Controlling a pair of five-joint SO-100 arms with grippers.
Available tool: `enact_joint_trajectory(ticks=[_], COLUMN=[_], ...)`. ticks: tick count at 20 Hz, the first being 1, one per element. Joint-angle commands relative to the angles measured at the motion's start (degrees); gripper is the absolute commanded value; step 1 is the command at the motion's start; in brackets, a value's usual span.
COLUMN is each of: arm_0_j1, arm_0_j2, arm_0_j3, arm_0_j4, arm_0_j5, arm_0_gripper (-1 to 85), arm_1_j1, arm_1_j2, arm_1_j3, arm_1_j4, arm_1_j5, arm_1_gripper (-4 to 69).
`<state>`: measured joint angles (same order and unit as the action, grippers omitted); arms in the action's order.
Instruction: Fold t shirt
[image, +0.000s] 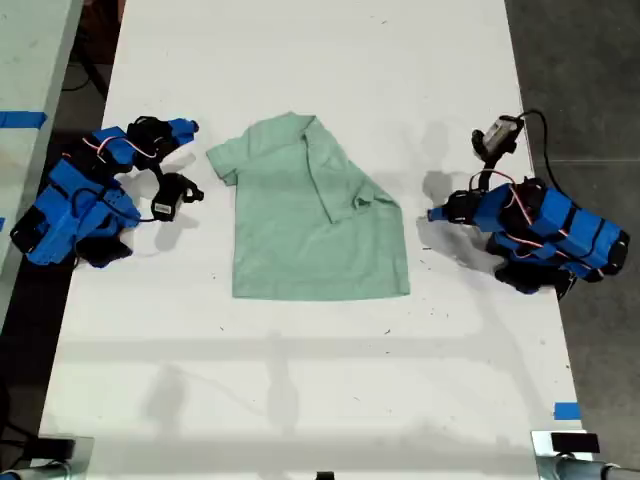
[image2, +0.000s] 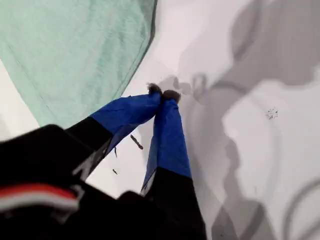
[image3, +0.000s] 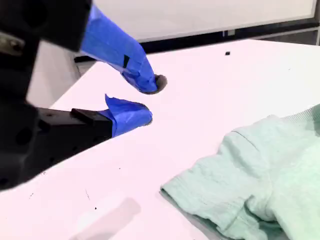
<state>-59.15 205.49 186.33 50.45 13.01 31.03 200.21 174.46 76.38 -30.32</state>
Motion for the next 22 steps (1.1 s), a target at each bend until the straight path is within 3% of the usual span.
enact_joint_trajectory(ticks=[1, 4, 6, 9, 15, 19, 22], arm_0_j1=[-0.62, -1.05, -0.88, 0.35, 0.00, -0.88, 0.26], arm_0_j2=[0.53, 0.53, 0.53, 0.53, 0.53, 0.53, 0.53], arm_0_j3=[2.29, 2.29, 2.29, 2.29, 2.29, 2.29, 2.29], arm_0_j4=[-0.26, 0.44, 1.05, 1.14, 0.88, 0.70, 0.09], arm_0_j5=[-0.97, -1.76, -2.37, -2.46, -2.37, -2.46, -2.46], arm_0_gripper=[4.8, 3.2, 2.6, 0.7, 1.0, 0.8, 0.6], arm_1_j1=[1.67, 7.38, 7.12, 4.04, 5.01, 13.18, 11.69], arm_1_j2=[0.70, 0.70, 0.70, 0.70, 0.70, 0.70, 0.70], arm_1_j3=[2.64, 2.99, 3.08, 2.46, 2.64, 2.20, 2.37], arm_1_j4=[-0.44, -0.35, 0.53, 2.02, 1.85, 0.97, 1.41], arm_1_j5=[5.19, 8.17, 4.92, 8.70, 7.03, 3.08, 5.63], arm_1_gripper=[0.7, 0.7, 1.1, 1.2, 1.2, 1.2, 1.2])
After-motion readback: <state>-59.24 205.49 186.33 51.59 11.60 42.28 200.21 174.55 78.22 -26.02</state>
